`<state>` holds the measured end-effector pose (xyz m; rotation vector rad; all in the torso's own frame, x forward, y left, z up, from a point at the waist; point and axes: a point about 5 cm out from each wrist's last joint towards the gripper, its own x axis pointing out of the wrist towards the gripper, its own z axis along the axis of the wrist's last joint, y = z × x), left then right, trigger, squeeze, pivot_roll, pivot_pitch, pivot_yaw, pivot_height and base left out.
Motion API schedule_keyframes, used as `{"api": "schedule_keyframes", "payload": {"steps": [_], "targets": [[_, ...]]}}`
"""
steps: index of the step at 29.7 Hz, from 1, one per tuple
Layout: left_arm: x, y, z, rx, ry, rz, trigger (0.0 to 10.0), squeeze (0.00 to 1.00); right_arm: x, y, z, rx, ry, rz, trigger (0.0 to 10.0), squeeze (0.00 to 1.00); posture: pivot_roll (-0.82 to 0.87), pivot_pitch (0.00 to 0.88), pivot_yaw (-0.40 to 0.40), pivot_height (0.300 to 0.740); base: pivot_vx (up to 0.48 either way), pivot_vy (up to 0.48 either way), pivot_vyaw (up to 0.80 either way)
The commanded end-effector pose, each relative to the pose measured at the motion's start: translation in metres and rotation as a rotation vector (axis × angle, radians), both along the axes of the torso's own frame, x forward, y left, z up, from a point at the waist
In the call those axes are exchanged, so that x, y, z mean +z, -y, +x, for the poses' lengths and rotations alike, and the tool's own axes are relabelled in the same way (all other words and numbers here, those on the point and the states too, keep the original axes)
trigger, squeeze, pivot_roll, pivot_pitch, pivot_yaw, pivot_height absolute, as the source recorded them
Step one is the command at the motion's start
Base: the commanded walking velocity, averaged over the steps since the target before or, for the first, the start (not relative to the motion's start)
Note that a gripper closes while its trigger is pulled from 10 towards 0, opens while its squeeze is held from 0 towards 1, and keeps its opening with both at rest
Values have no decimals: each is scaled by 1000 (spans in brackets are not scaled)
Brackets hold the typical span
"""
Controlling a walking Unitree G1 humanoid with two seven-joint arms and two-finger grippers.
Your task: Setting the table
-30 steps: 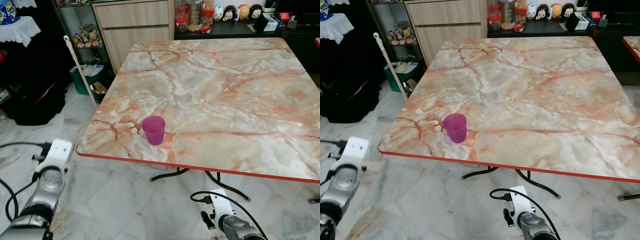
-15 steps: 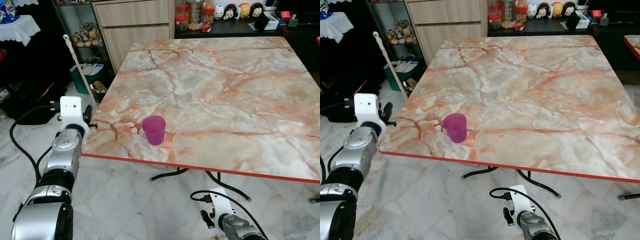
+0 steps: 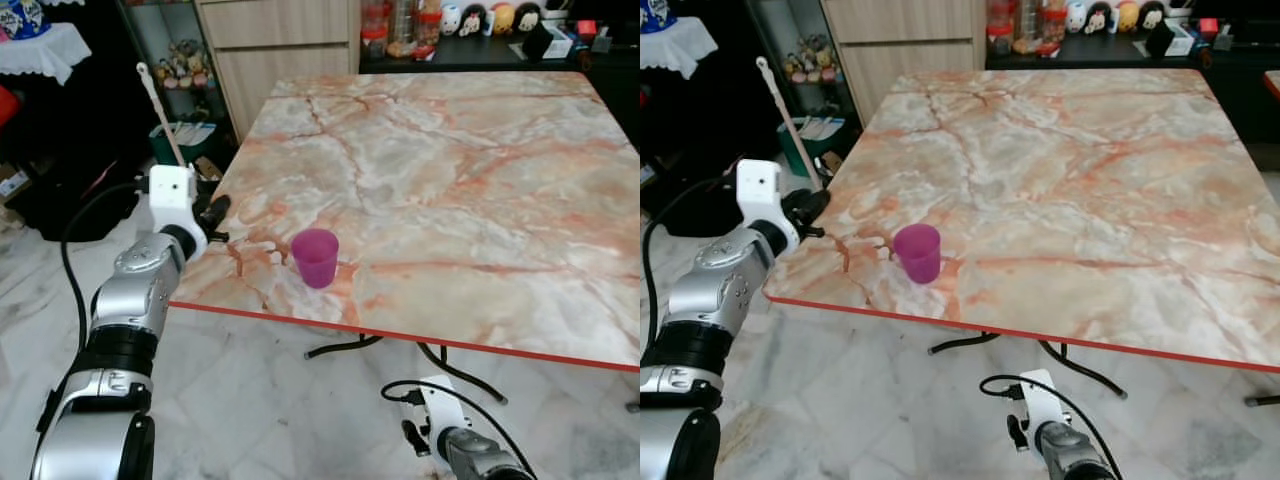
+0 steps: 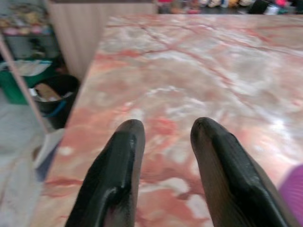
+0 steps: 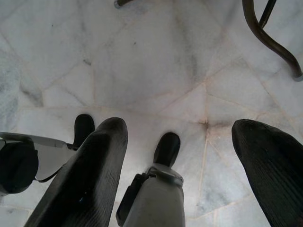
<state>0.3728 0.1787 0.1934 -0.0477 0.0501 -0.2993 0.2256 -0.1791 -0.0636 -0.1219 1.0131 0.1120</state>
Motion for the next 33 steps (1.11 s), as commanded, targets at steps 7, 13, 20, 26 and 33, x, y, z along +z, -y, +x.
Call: {"api": "schedule_keyframes", "payload": {"steps": [7,13,20,26,33], "targets": [[-6,23,-4,-101,-78,19,10000,1000,-1,-3,-1,12,-8,2,10000,0,-23,66,107,740,0,0,0],[-8,37,-8,-181,-126,24,10000,114,-1,-3,-1,17,-9,1,10000,0,-23,66,107,740,0,0,0],[-10,45,-9,-213,-161,31,10000,0,-1,-4,-1,19,-9,0,10000,0,-22,65,110,740,0,0,0],[-12,51,-12,-242,-183,43,10000,0,-1,-4,-1,22,-10,1,10000,0,-22,65,110,740,0,0,0],[-15,59,-14,-264,-203,51,10000,0,-1,-4,-1,21,-12,2,10000,0,-22,65,110,740,0,0,0]]}}
